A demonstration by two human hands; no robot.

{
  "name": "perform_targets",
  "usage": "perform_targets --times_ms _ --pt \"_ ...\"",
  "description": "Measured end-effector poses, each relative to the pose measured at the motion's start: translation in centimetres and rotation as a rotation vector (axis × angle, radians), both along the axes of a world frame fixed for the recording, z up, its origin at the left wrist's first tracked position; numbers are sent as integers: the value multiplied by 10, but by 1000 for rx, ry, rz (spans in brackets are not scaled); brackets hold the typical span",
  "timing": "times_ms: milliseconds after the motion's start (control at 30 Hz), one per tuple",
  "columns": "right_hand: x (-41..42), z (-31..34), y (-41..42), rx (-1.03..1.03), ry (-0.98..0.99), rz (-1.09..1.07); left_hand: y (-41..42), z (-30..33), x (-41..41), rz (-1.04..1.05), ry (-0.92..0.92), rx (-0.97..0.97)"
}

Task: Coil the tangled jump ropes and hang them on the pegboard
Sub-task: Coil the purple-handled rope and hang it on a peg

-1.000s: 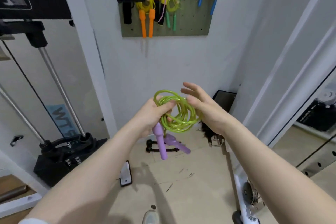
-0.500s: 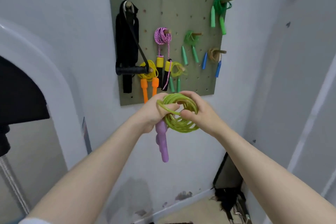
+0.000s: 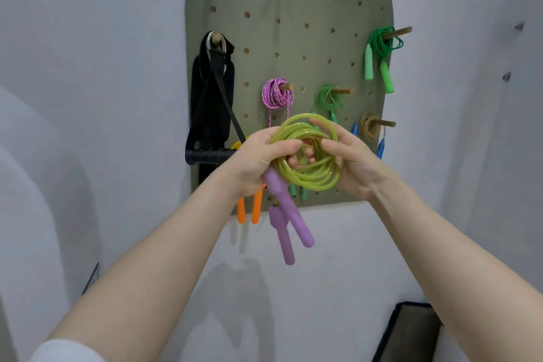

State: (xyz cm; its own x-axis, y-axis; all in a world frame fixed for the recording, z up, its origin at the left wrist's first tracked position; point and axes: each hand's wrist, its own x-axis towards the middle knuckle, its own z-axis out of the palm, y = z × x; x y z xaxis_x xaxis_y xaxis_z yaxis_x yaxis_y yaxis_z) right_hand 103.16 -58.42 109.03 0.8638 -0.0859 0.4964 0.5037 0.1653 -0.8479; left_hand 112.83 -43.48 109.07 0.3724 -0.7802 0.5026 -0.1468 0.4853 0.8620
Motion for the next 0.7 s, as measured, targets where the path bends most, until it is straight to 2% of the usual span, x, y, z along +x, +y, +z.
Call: perform_targets --times_ms 133,300,433,600,700 --pt "40 34 -24 85 -114 145 -28 34 25 49 44 -135" --pt "97 107 -35 188 -210 -210 -58 101 59 299 -148 -198" --pt "122 178 -52 39 -424 -440 -80 165 78 418 -306 -224" --pt "145 255 -66 -143 -633 -496 -98 242 102 626 -520 -312" --pt "170 284 -74 -212 -699 -590 -108 274 132 831 -667 -307"
